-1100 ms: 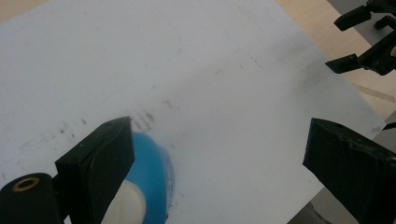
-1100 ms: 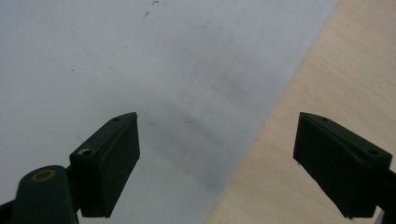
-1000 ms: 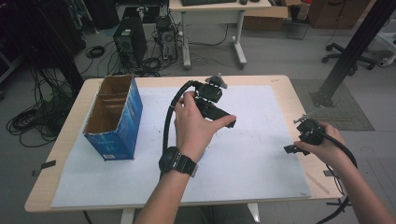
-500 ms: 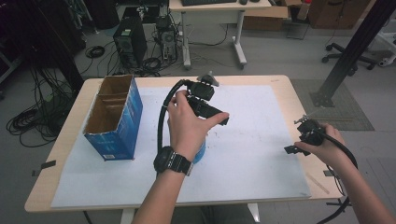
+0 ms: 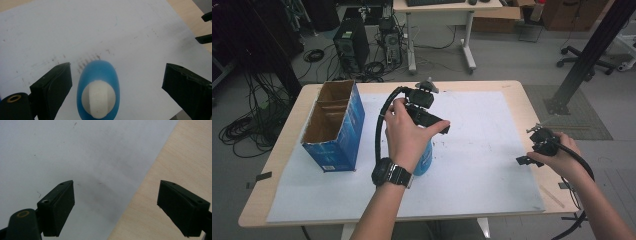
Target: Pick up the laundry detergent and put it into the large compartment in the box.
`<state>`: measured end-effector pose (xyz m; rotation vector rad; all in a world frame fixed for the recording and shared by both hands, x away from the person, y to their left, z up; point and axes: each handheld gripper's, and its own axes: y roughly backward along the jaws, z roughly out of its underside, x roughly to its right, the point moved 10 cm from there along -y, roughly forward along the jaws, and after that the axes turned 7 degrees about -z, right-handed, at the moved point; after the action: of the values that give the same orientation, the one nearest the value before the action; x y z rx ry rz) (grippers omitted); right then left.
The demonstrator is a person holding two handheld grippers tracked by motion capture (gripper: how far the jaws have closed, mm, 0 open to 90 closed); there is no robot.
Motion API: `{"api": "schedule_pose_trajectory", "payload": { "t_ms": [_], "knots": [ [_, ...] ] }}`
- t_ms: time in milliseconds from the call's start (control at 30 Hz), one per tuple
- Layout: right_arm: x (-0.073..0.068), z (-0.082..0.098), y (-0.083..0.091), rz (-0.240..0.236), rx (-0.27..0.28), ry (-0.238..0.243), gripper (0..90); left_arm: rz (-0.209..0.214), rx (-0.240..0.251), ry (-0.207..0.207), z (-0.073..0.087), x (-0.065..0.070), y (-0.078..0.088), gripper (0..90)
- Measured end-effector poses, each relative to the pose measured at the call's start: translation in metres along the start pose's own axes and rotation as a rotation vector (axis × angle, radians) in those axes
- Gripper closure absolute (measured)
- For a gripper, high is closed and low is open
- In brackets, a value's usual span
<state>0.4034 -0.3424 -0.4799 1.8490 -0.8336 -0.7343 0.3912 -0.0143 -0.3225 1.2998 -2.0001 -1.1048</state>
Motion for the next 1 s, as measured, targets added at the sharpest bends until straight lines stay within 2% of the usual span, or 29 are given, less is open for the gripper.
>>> {"api": "schedule_pose_trajectory", "payload": {
  "t_ms": [500, 1000],
  "knots": [
    [0.0, 0.002, -0.003, 0.001, -0.009, -0.001, 14.2, -0.013, -0.01, 0.006, 0.007, -0.008, -0.004, 9.2],
    [0.001, 0.003, -0.006, 0.002, -0.015, -0.003, 14.2, -0.012, -0.027, 0.005, 0.017, -0.011, -0.016, 9.1]
  ]
}}
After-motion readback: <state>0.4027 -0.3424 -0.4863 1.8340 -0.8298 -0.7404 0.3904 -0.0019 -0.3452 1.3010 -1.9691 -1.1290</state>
